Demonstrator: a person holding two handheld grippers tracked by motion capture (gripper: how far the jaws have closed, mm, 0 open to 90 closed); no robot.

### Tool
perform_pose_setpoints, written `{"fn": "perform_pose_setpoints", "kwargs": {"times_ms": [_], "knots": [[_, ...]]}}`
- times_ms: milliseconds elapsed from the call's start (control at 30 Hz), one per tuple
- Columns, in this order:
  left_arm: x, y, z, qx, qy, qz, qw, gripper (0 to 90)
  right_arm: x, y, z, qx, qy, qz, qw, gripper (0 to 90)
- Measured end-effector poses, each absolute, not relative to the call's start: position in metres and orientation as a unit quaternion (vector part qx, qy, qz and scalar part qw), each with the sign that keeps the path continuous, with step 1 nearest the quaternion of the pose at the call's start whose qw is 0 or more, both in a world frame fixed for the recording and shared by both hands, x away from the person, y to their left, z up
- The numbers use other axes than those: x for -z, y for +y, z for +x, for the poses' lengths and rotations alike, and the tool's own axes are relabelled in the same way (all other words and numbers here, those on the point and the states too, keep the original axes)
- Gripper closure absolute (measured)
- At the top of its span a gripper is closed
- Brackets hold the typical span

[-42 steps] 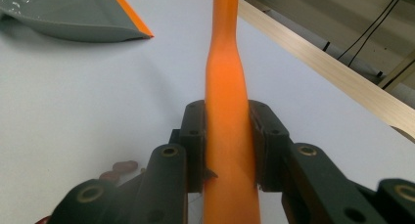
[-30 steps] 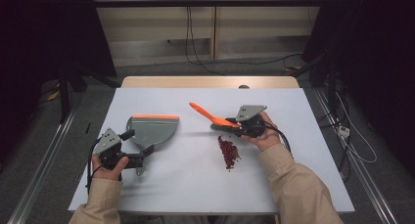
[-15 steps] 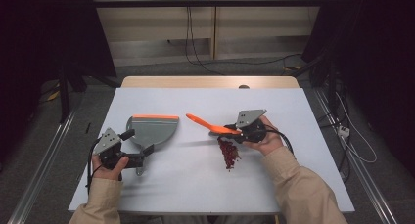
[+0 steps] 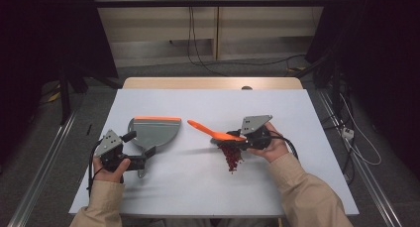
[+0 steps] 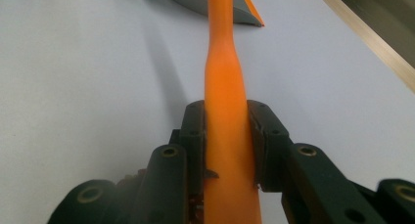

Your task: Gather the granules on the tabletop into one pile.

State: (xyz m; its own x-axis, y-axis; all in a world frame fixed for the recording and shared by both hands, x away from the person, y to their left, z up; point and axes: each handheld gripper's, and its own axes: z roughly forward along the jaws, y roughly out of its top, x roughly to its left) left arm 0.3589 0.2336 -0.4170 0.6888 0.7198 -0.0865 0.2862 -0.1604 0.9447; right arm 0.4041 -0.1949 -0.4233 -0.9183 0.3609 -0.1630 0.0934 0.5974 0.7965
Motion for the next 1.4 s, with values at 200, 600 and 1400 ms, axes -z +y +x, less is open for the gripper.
{"fn": "perform_pose_setpoints", "kwargs": {"times_ms": [200,600,1400], "knots": [[0.417,0.233,0.359,-0.197,0.342,0.736,0.550,4.8,0.423,-0.194,0.402,-0.435,0.877,0.131,0.157,71.4],[0.417,0.233,0.359,-0.197,0.340,0.737,0.550,4.8,0.423,-0.192,0.401,-0.443,0.874,0.133,0.147,71.4],[0.417,0.233,0.359,-0.196,0.340,0.737,0.550,4.8,0.403,-0.172,0.371,-0.506,0.848,0.155,0.017,71.5]]}}
